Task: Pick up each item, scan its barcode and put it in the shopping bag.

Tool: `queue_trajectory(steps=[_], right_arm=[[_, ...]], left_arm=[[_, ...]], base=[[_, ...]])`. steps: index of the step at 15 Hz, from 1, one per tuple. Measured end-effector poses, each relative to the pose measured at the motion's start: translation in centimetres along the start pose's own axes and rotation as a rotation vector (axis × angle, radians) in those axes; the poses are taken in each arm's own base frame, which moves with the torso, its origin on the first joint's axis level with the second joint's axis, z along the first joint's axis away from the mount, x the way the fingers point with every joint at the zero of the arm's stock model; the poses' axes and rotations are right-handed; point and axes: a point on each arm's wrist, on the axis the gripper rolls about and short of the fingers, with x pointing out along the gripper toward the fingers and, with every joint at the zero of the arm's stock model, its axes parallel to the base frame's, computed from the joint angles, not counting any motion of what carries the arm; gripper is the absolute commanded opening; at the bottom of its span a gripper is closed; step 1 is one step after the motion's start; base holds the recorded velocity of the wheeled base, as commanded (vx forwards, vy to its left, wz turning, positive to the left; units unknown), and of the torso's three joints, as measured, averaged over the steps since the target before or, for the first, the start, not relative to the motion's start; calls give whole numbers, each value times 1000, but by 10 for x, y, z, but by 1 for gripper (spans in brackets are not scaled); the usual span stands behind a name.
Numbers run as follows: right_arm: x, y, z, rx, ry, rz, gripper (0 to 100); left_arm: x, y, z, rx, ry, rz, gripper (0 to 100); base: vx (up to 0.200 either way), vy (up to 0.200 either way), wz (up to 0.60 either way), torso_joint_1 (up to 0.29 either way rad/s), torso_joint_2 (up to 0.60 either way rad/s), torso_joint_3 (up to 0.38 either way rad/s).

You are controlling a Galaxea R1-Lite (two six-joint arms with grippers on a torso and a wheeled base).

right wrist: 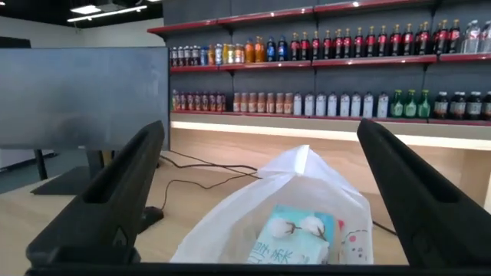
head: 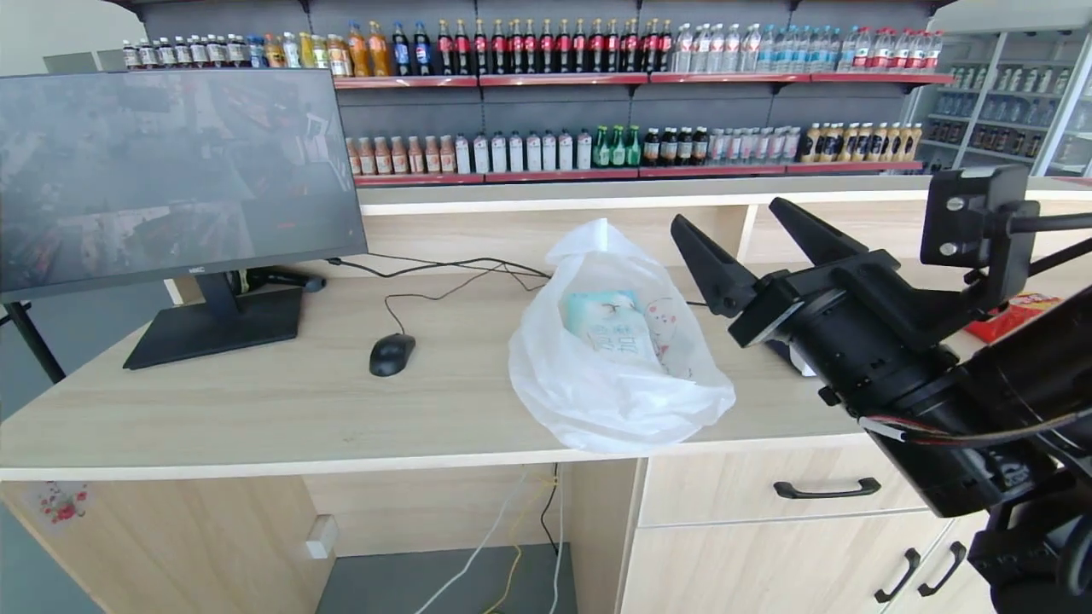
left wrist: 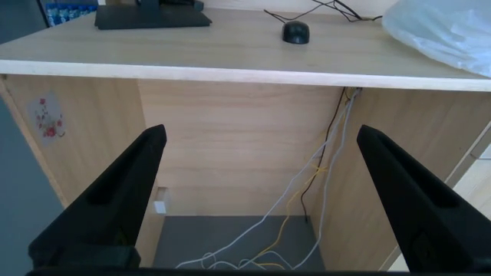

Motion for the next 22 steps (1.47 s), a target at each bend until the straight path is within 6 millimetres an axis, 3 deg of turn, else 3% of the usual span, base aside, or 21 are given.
queue_trajectory(steps=[6, 22], right_arm=[[-9, -18, -5, -9, 37, -48, 100], [-14, -19, -8, -17, 62, -50, 100]], left_arm=[[0, 0, 0, -1, -1, 1, 100], [0, 0, 0, -5, 0, 0, 100]], base=[[0, -200, 0, 13, 0, 2], [0, -200, 0, 2, 3, 4]])
